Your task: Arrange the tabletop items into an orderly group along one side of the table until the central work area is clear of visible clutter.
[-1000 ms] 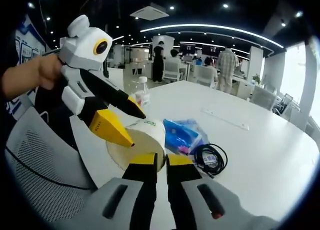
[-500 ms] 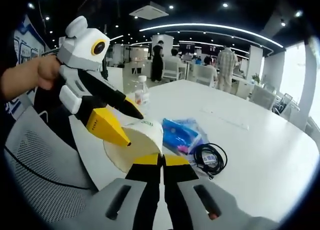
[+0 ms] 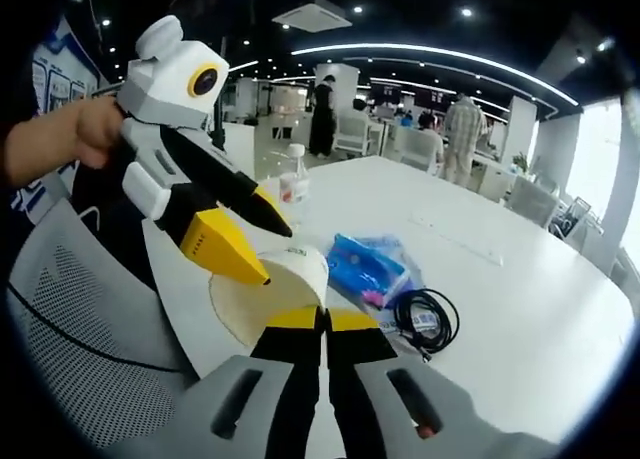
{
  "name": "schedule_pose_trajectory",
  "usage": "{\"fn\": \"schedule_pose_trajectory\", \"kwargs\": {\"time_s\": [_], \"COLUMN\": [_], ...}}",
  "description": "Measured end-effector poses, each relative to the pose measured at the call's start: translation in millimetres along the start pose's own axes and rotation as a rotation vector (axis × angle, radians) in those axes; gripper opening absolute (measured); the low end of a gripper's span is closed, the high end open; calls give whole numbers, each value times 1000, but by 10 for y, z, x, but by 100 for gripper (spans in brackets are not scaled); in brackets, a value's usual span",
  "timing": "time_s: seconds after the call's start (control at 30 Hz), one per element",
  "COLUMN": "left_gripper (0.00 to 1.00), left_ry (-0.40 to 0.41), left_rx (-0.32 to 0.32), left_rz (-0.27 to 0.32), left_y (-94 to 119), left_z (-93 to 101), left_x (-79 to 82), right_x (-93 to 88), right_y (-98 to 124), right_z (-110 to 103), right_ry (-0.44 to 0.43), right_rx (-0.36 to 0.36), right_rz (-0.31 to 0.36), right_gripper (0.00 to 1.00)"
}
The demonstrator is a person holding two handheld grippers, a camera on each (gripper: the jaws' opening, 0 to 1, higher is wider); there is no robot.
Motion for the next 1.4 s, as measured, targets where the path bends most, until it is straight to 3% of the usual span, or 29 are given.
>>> {"fn": "schedule_pose_trajectory", "kwargs": {"time_s": [0.67, 1.2, 1.4], "left_gripper": [57, 66, 69], "left_ry": [-133, -98, -116], "left_rx": [35, 142, 175], "left_rz": [44, 95, 65], "left_y": [202, 513, 552], "left_z": [6, -76, -82], "left_x": [30, -161, -279], "right_x": [102, 272, 302], "right_y": [-159, -337, -401], "right_z": [56, 71, 88], "right_ry": [7, 55, 91], "right_rx": [51, 133, 157], "right_rz": [-26, -52, -77], "right_gripper": [0, 0, 0]}}
Point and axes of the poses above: the point that each gripper's makers call its tool centre point, and the gripper's own axes: y roughly backward along the fingers, z roughly to its right, x roughly out of its top, the point moved 6 cm from there along y, roughly backward along the fingers, and after that the axes turned 5 degrees about -x, right-handed, at the moved point
